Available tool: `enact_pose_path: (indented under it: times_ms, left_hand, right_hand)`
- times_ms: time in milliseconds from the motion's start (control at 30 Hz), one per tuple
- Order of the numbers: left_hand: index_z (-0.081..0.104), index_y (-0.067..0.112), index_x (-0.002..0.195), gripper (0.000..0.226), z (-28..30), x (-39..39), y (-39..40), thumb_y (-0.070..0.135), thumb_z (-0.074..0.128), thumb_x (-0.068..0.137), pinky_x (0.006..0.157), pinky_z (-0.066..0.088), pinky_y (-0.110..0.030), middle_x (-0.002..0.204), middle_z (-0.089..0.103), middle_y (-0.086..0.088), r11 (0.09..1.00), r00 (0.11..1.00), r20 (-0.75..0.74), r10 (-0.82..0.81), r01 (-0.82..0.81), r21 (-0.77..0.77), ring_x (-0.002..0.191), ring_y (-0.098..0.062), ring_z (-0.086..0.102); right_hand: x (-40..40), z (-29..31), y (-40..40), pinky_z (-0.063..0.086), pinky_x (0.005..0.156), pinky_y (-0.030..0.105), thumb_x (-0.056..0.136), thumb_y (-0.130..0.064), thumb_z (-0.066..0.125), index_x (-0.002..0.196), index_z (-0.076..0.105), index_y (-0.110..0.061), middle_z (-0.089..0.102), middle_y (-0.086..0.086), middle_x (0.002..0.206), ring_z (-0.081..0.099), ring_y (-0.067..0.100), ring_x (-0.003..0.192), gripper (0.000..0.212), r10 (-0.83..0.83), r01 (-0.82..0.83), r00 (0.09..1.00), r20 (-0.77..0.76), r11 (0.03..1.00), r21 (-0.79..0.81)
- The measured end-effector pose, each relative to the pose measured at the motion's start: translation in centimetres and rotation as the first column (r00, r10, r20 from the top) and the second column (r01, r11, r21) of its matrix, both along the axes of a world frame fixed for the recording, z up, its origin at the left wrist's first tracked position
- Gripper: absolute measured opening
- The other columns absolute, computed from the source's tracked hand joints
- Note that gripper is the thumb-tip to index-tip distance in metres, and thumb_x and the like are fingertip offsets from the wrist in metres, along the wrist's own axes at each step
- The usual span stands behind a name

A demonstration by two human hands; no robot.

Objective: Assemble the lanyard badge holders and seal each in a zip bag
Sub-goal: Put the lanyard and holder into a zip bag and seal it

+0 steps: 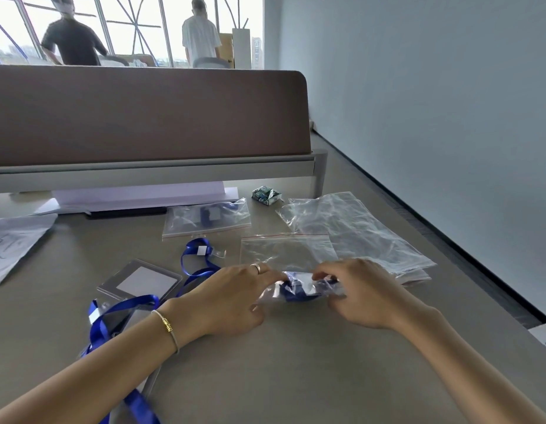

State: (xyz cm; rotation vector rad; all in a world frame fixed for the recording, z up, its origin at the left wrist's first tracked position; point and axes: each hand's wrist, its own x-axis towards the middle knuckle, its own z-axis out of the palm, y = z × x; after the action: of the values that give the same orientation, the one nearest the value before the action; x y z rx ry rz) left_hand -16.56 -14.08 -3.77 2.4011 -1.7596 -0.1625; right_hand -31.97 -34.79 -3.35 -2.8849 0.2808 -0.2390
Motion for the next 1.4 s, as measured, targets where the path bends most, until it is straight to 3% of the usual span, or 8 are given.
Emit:
enact_pose_path:
  times_ms: [167,433,600,867,1000,1133,1267,1400]
  left_hand:
    - [0.050,0.041,0.124,0.042,0.8,1.0,-0.2,0.019,0.049,0.088,0.085,0.051,-0.032,0.105,0.068,0.011,0.982,0.967,-0.240,0.083,-0.121,-0.147,0.090,-0.009,0.063]
    - [0.059,0.031,0.102,0.017,0.1,4.2,-2.3,0.022,0.057,0.088,0.079,0.052,-0.035,0.091,0.066,0.009,0.944,0.936,-0.269,0.226,-0.279,-0.178,0.086,-0.016,0.062]
    - [0.056,0.030,0.131,0.043,0.1,6.1,-4.0,0.030,0.058,0.087,0.100,0.046,-0.038,0.127,0.061,0.004,0.947,0.934,-0.187,0.304,-0.318,-0.050,0.118,-0.020,0.055]
    - [0.041,0.029,0.146,0.073,-0.3,7.6,-5.3,0.047,0.072,0.082,0.105,0.040,-0.034,0.136,0.053,0.000,0.957,0.950,-0.112,0.291,-0.290,0.026,0.128,-0.020,0.047]
    - [0.066,0.031,0.114,0.044,0.5,8.4,-5.9,0.035,0.083,0.074,0.077,0.040,-0.026,0.102,0.060,0.008,0.959,0.943,-0.173,0.284,-0.284,0.023,0.092,-0.012,0.054]
    - [0.063,0.035,0.084,0.025,0.6,8.9,-6.0,0.018,0.077,0.073,0.065,0.039,-0.021,0.090,0.061,0.012,0.973,0.950,-0.220,0.222,-0.231,-0.011,0.081,-0.007,0.057]
    - [0.064,0.032,0.080,0.030,0.4,8.8,-6.1,0.002,0.069,0.076,0.065,0.043,-0.016,0.082,0.066,0.013,0.979,0.940,-0.298,0.165,-0.194,-0.071,0.074,0.001,0.060]
    - [0.065,0.033,0.081,0.038,-0.2,9.6,-6.1,-0.004,0.070,0.074,0.073,0.057,-0.029,0.084,0.069,0.007,0.963,0.877,-0.471,0.089,-0.196,-0.184,0.078,-0.006,0.065]
  right_hand:
    - [0.7,0.6,-1.0,0.048,0.063,0.035,0.084,-0.036,0.054,0.099,0.063,-0.036,0.067,-0.010,0.072,0.059,0.008,0.064,0.017,-0.076,0.069,0.997,0.029,0.978,0.196]
    - [4.0,0.8,-2.0,0.054,0.068,0.031,0.087,-0.028,0.068,0.099,0.072,-0.028,0.073,-0.009,0.087,0.065,0.012,0.077,0.014,-0.188,0.152,0.975,0.122,0.955,0.256]
    - [6.2,0.4,-3.4,0.054,0.078,0.032,0.082,-0.028,0.070,0.112,0.072,-0.025,0.074,-0.004,0.103,0.066,0.015,0.091,0.030,-0.237,0.229,0.971,0.029,0.961,0.157]
    - [7.9,-0.2,-5.4,0.047,0.071,0.025,0.075,-0.026,0.079,0.115,0.070,-0.028,0.068,-0.008,0.097,0.062,0.008,0.084,0.041,-0.250,0.259,0.964,-0.087,0.958,0.125]
    - [8.4,0.0,-5.6,0.048,0.073,0.025,0.076,-0.028,0.080,0.122,0.066,-0.027,0.067,-0.007,0.101,0.062,0.009,0.088,0.049,-0.249,0.263,0.961,-0.122,0.958,0.117]
    - [8.6,0.0,-6.1,0.045,0.086,0.028,0.073,-0.034,0.082,0.138,0.053,-0.028,0.060,-0.001,0.125,0.057,0.017,0.110,0.071,-0.259,0.280,0.951,-0.171,0.953,0.114]
    - [8.6,-0.2,-6.6,0.041,0.076,0.025,0.068,-0.041,0.087,0.111,0.062,-0.031,0.054,-0.011,0.109,0.055,0.011,0.100,0.050,-0.265,0.287,0.949,-0.172,0.951,0.117]
    - [8.2,-0.1,-6.8,0.036,0.063,0.019,0.073,-0.032,0.085,0.084,0.060,-0.026,0.059,-0.015,0.090,0.056,0.005,0.083,0.029,-0.249,0.268,0.960,-0.129,0.950,0.162]
